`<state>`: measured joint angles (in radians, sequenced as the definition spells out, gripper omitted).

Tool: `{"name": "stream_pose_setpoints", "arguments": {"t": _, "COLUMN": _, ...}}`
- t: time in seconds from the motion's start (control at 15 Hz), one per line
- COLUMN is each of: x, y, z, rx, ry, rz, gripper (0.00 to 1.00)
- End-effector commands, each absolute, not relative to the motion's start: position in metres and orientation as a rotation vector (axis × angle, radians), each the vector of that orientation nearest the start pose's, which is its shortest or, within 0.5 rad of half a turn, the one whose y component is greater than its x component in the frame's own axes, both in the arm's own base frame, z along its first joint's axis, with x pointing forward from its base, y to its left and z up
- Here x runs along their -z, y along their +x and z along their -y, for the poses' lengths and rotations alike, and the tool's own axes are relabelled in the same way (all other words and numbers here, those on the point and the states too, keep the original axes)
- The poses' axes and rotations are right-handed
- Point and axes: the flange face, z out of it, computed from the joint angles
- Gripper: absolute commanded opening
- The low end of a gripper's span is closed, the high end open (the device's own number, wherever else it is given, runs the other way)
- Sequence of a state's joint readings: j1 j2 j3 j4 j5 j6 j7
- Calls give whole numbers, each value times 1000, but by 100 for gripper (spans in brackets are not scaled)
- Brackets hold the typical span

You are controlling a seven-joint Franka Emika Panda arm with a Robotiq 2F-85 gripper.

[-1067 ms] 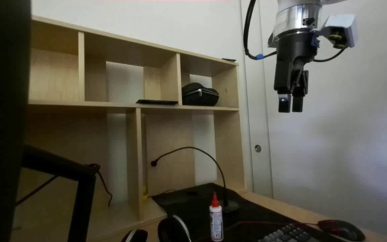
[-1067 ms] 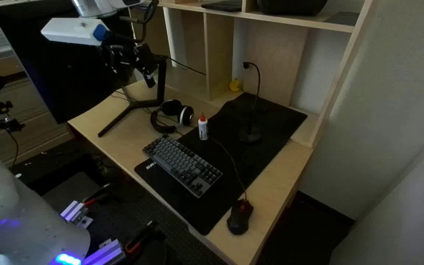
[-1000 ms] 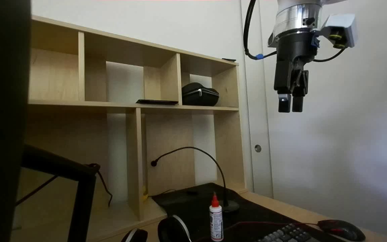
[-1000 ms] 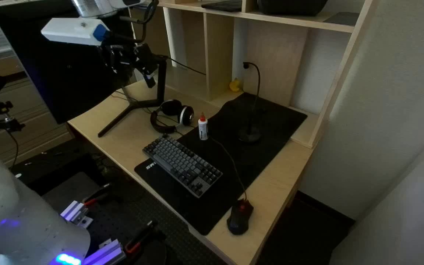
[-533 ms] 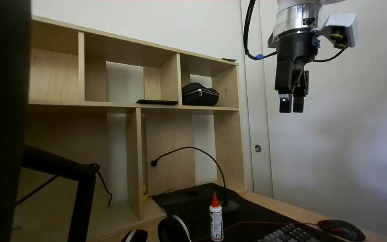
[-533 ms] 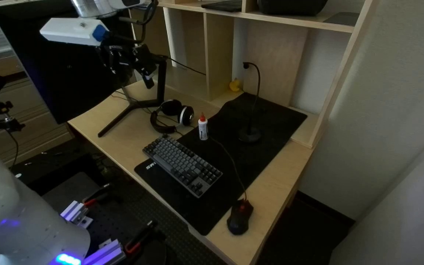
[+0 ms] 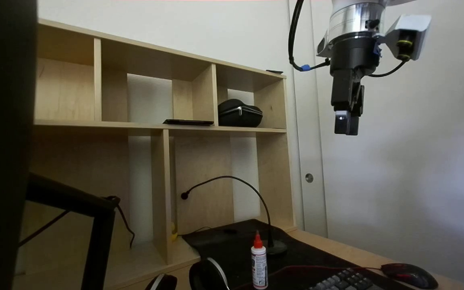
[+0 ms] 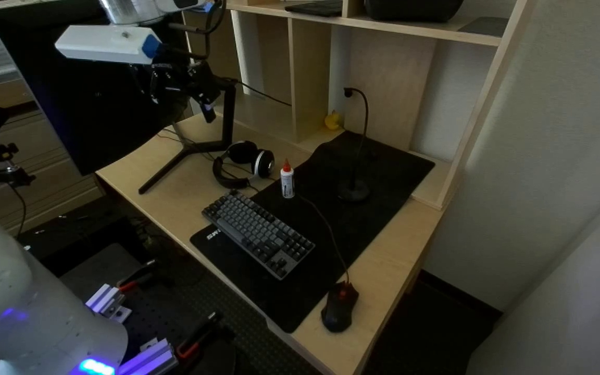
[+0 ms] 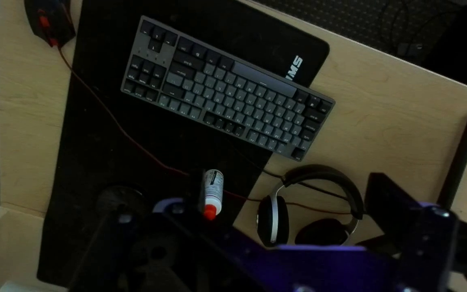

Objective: Get the headphones from the table and put them on the second shelf of the top row

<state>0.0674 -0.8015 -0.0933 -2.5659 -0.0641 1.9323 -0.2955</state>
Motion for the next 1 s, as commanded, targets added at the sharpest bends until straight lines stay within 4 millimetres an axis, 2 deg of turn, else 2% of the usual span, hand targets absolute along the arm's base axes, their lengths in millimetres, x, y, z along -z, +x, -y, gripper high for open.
{"name": "stream_pose_setpoints", "arguments": {"t": 0.0, "x": -528, "y": 328, "z": 17, "rx": 259, "ry": -3112, "rz": 487, "gripper": 100}}
{"name": "stream_pose_setpoints", "arguments": {"t": 0.13, "x": -528, "y": 328, "z": 17, "rx": 259, "ry": -3112, "rz": 487, "gripper": 100}}
{"name": "stream_pose_setpoints", "arguments": {"t": 0.27, "x": -525, "y": 319, "z": 21, "rx": 20, "ry": -3155, "rz": 515, "gripper": 100}}
{"name": "stream_pose_setpoints", "arguments": {"t": 0.33, "x": -523, "y": 315, "z": 19, "rx": -54, "ry": -3103, "rz": 565, "gripper": 100}}
{"name": "stream_pose_setpoints", "arguments": {"t": 0.53, "x": -523, "y": 307, "z": 16, "rx": -150, "ry": -3029, "rz": 648, "gripper": 100}}
{"name": "stream_pose_setpoints", "arguments": {"t": 0.6, "x": -523, "y": 307, "z": 15, "rx": -126, "ry": -3024, "rz": 661, "gripper": 100}}
{"name": "stream_pose_setpoints", "arguments": {"t": 0.8, "x": -533, "y": 323, "z": 12, "rx": 217, "ry": -3052, "rz": 668, "gripper": 100}}
{"name": "stream_pose_setpoints", "arguments": {"t": 0.87, "x": -601, "y": 301, "z": 21, "rx": 321, "ry": -3055, "rz": 664, "gripper": 100}}
{"name": "stream_pose_setpoints", "arguments": {"t": 0.93, "x": -611, "y": 300, "z": 22, "rx": 391, "ry": -3047, "rz": 669, "gripper": 100}}
